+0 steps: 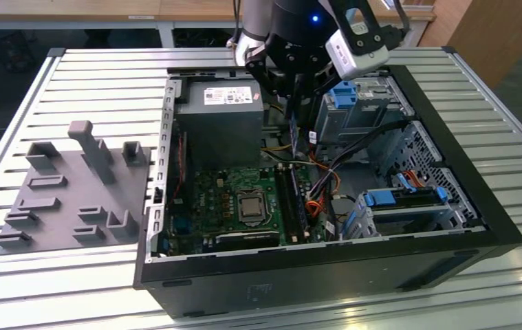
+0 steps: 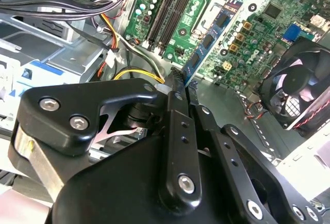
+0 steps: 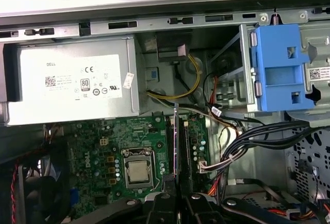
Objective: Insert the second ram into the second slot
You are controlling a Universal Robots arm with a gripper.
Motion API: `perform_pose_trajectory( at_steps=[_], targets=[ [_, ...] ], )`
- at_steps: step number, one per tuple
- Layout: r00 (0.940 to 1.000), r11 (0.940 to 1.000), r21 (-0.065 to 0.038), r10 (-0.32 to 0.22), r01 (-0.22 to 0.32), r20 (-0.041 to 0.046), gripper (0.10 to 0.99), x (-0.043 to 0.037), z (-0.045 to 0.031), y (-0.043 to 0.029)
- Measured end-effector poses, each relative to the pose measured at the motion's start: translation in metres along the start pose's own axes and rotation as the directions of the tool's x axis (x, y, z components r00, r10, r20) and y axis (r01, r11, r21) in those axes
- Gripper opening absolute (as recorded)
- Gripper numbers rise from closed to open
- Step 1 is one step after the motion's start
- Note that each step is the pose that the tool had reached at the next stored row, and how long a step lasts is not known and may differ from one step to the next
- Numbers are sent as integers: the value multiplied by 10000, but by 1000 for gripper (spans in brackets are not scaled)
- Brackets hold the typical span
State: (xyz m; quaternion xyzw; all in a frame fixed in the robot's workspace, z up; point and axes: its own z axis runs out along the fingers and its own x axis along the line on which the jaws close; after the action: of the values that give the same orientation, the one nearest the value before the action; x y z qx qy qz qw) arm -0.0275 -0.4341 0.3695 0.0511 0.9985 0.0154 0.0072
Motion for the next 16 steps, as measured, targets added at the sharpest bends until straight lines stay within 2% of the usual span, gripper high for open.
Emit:
perform_pose_trajectory(
  at_steps=[16],
  targets=[
    [10000,10000,0,0,0,0,141,0,66,-6]
  ],
)
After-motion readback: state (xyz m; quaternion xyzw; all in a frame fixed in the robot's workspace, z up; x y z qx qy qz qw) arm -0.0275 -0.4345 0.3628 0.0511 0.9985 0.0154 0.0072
